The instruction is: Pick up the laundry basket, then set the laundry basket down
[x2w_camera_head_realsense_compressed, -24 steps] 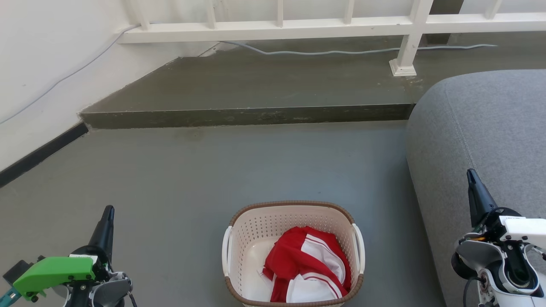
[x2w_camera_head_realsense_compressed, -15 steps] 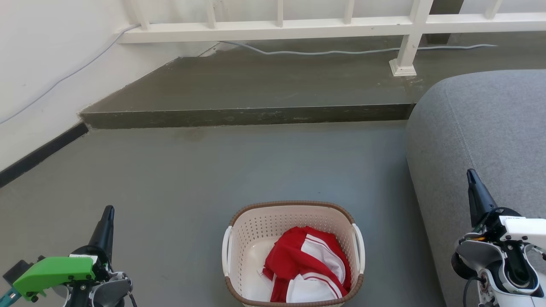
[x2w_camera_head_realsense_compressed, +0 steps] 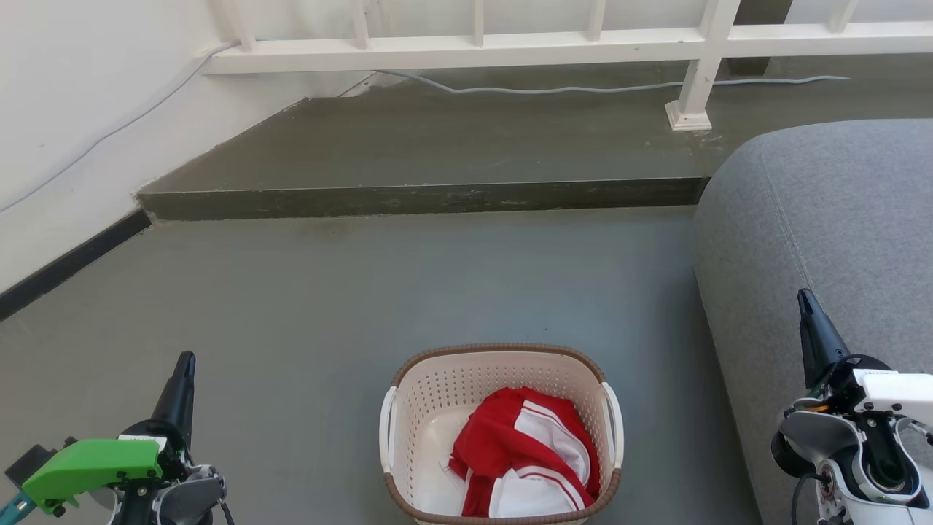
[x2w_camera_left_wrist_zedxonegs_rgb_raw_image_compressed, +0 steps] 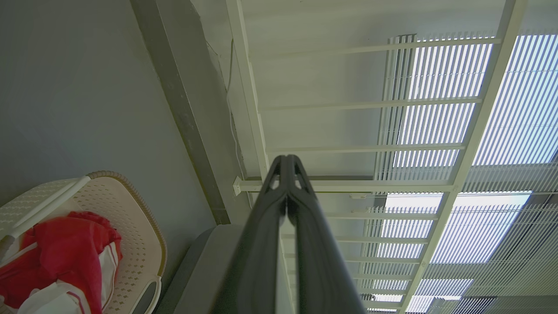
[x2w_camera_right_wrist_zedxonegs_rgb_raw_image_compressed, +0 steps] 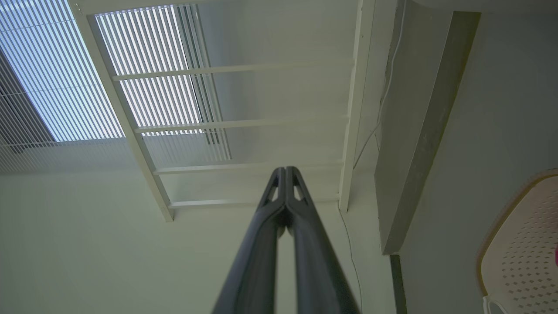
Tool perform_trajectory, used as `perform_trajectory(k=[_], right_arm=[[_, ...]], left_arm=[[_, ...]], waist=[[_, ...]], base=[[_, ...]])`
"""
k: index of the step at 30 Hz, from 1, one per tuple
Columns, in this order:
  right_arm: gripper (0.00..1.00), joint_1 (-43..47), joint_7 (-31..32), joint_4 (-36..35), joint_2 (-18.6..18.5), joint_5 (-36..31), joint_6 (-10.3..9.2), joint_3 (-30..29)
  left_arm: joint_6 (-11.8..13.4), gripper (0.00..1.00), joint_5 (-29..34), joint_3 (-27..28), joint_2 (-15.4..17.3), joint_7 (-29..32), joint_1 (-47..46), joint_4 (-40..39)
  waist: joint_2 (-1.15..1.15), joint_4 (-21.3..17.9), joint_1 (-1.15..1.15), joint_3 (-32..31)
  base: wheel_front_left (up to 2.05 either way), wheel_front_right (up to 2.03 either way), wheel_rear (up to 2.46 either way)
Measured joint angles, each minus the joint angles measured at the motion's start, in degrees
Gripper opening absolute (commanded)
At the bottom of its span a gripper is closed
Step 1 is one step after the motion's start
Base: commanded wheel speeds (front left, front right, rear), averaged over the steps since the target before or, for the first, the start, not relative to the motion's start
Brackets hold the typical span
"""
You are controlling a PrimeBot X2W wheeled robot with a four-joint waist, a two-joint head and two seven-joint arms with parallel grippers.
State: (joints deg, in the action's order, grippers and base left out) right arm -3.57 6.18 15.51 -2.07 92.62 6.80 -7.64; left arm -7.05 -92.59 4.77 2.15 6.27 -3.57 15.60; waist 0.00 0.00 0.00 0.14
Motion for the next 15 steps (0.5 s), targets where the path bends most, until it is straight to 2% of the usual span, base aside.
perform_trajectory(k=[15], right_arm=[[0.00,0.0,0.0,0.0,0.0,0.0,0.00,0.0]], left_arm=[[0.0,0.00,0.0,0.0,0.0,0.0,0.0,0.0]], waist=[[0.00,0.0,0.00,0.0]], base=[[0.00,0.00,0.00]])
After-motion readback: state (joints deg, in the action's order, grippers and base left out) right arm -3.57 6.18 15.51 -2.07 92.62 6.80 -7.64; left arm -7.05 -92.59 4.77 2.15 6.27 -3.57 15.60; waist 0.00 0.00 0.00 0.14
